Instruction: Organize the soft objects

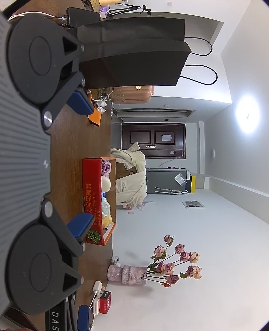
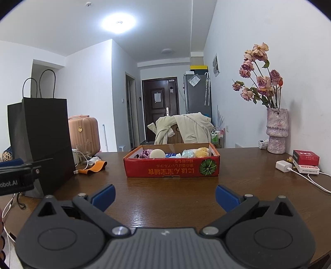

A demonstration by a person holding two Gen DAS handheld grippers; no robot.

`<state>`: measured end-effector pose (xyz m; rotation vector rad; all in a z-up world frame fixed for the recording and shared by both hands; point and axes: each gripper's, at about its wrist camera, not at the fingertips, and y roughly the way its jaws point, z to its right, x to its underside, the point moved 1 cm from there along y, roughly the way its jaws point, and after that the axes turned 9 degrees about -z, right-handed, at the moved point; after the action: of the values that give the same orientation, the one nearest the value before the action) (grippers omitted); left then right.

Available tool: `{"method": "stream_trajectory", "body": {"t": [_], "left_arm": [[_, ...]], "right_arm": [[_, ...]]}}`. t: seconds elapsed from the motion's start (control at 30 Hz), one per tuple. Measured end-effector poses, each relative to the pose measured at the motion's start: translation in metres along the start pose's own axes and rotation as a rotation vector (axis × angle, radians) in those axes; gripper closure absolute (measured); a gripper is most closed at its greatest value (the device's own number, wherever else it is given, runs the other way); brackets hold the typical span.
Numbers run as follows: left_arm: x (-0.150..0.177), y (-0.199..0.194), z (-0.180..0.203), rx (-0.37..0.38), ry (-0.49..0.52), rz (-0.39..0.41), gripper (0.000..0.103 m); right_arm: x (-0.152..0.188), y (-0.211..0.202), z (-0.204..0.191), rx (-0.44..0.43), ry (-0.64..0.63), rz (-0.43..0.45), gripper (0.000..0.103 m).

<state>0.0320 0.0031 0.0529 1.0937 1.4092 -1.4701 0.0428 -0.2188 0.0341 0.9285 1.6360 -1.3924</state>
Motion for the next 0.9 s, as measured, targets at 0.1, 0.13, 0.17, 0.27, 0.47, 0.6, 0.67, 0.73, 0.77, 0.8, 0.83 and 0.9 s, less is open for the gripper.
{"method": "stream_trajectory", "body": {"t": [0.1,0.13,0.17,0.27,0.47,0.6,0.67,0.73,0.77,0.8,0.83,0.9], "left_arm": [[0.0001,0.0,0.0001,0.001,-0.001,0.0,0.0],[0.0,0.0,0.0003,0.0,0.0,0.0,0.0],[0.0,-0.0001,0.0003,0.0,0.0,0.0,0.0],[-0.0001,-0.0004,0.001,0.001,0.001,0.002,0.0],[-0.0002,-0.0003,0.0011,0.002,0.001,0.002,0.0],[-0.0002,-0.0004,0.0012,0.001,0.001,0.002,0.0],[-0.0001,-0.0004,0.0012,0.001,0.001,0.002,0.0],[-0.0002,-0.0003,0.0013,0.002,0.001,0.002,0.0],[-0.0001,-0.0005,0.0015,0.001,0.002,0.002,0.0],[-0.0001,-0.0005,0.0015,0.001,0.002,0.002,0.0],[-0.0002,-0.0006,0.002,0.002,0.002,0.003,0.0],[-0.0004,-0.0013,0.0033,0.005,0.004,0.003,0.0]], "right_arm": [[-0.0001,-0.0001,0.0002,0.0,0.001,0.0,0.0],[-0.0001,0.0,0.0002,0.0,0.001,-0.001,0.0],[-0.0002,0.0001,0.0005,0.001,0.0,-0.002,0.0],[-0.0004,0.0004,0.0004,0.0,0.001,-0.001,0.0],[-0.0005,0.0003,0.0009,0.006,0.004,0.0,0.0],[-0.0008,0.0001,0.0016,0.006,0.002,0.0,0.0],[-0.0009,0.0005,0.0018,0.004,0.001,0.001,0.0],[-0.0008,0.0005,0.0025,0.004,0.001,0.0,0.0],[-0.0008,0.0005,0.0027,0.005,0.002,0.0,0.0],[-0.0007,0.0002,0.0027,0.005,0.002,0.0,0.0],[-0.0007,0.0002,0.0027,0.005,0.001,0.0,0.0],[-0.0007,0.0002,0.0029,0.005,0.001,0.0,0.0]]}}
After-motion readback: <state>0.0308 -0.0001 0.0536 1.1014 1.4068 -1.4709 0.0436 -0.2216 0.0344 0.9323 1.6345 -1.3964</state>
